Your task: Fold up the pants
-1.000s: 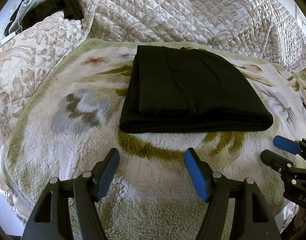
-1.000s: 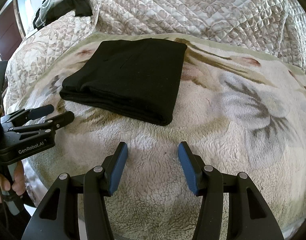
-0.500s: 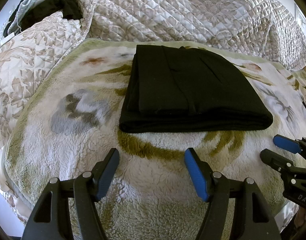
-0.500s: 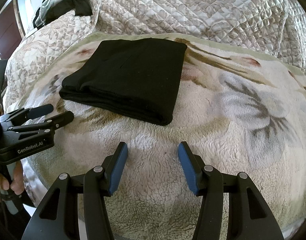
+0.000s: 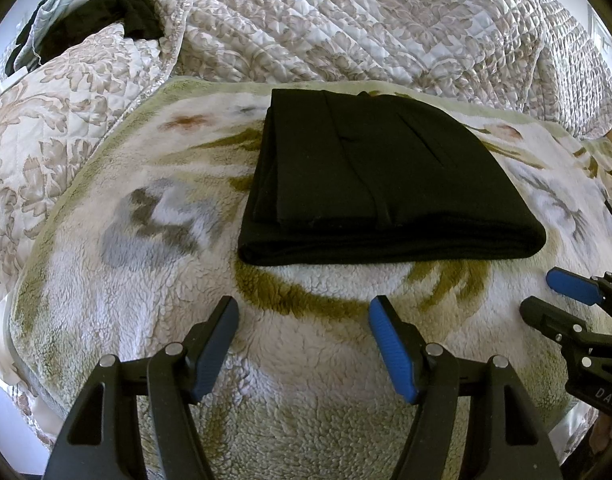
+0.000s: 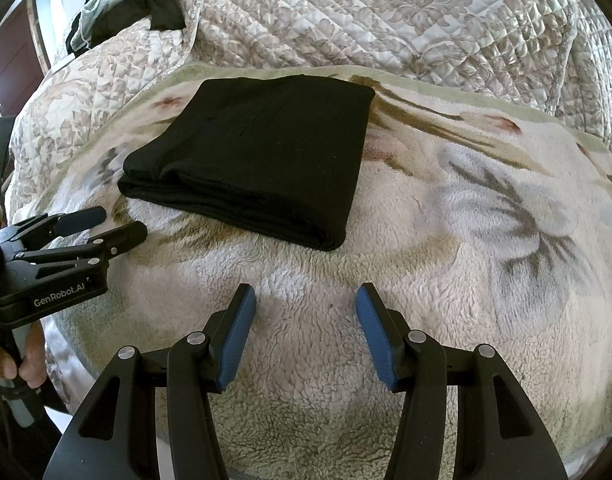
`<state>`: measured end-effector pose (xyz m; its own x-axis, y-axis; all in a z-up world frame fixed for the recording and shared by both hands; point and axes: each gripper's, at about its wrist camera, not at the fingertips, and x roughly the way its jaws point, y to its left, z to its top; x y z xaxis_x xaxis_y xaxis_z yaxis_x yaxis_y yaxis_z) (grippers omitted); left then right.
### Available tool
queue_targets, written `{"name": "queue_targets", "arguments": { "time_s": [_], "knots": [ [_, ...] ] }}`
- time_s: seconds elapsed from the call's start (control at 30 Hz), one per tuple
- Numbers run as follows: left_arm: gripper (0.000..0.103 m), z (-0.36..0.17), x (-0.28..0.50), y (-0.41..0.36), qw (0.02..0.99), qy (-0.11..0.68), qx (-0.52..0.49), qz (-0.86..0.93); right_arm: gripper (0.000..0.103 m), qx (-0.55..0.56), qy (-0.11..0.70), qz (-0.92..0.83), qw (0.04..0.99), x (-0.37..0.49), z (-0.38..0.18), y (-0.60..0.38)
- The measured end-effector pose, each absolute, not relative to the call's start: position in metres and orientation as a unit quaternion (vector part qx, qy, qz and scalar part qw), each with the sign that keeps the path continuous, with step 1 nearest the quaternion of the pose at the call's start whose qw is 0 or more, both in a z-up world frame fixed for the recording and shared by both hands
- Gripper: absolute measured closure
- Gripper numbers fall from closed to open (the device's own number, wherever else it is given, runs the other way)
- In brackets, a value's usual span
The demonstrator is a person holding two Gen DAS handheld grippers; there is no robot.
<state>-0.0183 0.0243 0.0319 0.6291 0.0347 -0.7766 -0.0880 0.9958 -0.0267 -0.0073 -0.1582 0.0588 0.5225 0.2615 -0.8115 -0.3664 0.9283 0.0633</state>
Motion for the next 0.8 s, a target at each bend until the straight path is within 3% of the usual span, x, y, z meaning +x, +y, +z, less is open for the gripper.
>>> {"name": "queue_targets", "arguments": {
  "time_s": [0.8],
  "knots": [
    [0.032, 0.0302, -0.0187, 0.0240, 0.901, 0.431, -0.029, 0.033, 0.050, -0.062, 0.456, 0.180, 0.870, -0.0060, 0.0570, -0.1593]
  ]
}}
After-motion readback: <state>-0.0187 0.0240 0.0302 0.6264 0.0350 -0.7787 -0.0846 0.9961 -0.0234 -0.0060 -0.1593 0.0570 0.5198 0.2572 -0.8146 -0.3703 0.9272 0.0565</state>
